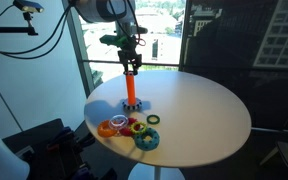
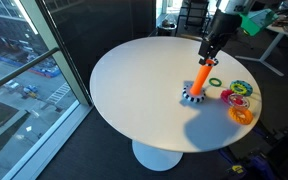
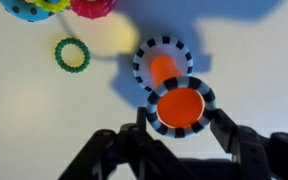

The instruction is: Put the black and white ring on the orange stand.

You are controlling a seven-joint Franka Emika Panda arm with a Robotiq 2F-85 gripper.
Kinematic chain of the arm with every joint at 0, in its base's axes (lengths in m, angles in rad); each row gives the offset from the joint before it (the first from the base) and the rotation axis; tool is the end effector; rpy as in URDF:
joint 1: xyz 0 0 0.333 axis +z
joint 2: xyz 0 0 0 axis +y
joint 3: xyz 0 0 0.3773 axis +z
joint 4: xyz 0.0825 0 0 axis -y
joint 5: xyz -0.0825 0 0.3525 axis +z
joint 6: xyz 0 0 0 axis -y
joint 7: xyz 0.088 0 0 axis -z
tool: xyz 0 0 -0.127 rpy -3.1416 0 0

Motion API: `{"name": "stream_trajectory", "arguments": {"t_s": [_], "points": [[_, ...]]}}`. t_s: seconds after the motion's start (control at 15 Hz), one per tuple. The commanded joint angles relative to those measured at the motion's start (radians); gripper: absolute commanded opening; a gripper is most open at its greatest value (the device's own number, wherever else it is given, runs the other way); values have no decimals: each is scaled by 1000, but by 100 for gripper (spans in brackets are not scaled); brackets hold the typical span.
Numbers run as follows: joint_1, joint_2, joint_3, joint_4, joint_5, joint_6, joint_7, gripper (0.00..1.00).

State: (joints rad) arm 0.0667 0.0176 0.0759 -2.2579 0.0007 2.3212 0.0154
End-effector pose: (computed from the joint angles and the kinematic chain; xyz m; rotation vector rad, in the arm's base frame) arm 0.4997 0.0716 0.4205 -3.1290 -0.1985 -0.0713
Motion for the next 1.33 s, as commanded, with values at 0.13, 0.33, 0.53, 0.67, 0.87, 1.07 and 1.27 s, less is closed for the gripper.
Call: {"name": "stream_trajectory", "arguments": {"t_s": [0.13,0.33,0.53,0.67,0.87,1.07,1.27], "points": [[1,-9,-2,-17,24,-2,8,41],[1,-7,-2,-30,34,21,10,41],[1,-5,-2,-37,39,31,10,50],[0,-8,-3,-34,34,27,13,93],[-2,-12,-6,-24,24,1,15,100],[-5,-25,-11,-5,15,-74,10,100],[-8,-50,-18,12,5,-168,9,100]]}}
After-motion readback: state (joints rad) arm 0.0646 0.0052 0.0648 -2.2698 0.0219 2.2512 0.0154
